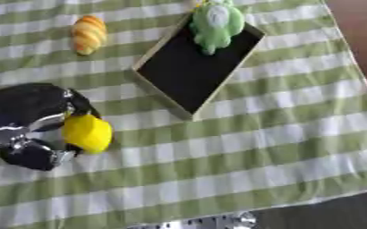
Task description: Pick up objects on the table and place them in the box.
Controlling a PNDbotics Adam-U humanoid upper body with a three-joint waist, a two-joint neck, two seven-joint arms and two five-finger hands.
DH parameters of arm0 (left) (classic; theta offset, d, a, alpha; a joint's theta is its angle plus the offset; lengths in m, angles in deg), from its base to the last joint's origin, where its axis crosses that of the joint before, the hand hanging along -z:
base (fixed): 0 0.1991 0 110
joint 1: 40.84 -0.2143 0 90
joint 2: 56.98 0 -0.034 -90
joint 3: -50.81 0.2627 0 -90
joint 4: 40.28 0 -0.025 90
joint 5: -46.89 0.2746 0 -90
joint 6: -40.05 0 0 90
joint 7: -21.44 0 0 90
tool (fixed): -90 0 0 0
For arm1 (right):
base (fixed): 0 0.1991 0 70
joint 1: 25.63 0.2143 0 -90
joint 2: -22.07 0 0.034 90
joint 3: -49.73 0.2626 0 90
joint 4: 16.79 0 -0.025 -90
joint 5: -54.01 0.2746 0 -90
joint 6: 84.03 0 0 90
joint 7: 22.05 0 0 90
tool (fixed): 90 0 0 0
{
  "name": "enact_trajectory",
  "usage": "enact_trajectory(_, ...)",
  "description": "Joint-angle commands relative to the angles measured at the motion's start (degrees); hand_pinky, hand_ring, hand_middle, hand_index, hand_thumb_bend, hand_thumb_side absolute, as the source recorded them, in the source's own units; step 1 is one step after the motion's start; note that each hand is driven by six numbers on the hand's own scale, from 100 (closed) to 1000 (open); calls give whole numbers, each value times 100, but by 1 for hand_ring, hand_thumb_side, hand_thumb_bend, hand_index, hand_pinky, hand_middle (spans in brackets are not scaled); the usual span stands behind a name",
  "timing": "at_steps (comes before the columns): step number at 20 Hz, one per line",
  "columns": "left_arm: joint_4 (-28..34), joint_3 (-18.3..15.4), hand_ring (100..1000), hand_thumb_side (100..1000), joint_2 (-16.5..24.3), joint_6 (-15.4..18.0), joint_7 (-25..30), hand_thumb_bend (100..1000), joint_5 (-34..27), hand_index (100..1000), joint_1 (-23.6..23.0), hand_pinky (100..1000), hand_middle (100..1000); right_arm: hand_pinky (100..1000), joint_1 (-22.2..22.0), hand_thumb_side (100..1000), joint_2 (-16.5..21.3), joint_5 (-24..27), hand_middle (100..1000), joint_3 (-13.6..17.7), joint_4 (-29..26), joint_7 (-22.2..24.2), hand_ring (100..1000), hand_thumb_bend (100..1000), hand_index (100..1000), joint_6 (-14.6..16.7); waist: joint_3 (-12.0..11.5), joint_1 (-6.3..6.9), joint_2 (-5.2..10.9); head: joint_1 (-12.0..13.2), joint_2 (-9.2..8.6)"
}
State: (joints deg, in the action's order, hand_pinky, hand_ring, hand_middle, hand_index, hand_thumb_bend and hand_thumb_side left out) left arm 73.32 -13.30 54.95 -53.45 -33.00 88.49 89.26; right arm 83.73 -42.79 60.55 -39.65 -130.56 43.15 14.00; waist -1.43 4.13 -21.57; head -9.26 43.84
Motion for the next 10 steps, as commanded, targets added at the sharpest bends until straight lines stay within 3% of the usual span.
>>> enact_trajectory(1,99,-147,627,125,-304,24,-250,100,144,612,483,734,550,914,64,608,158,-27,710,79,-82,-42,848,100,801,26,-14,-25,156,-13,28)
enact_trajectory(7,58,-327,620,155,-1641,-427,-217,100,836,617,1232,727,548,912,227,605,212,-17,711,59,-82,-61,846,100,802,95,-15,-64,178,46,28)
enact_trajectory(10,-336,-382,616,167,-2356,-510,-312,100,1337,618,1450,723,545,911,367,605,205,4,711,32,-82,-57,845,100,803,134,46,-79,147,110,-31)
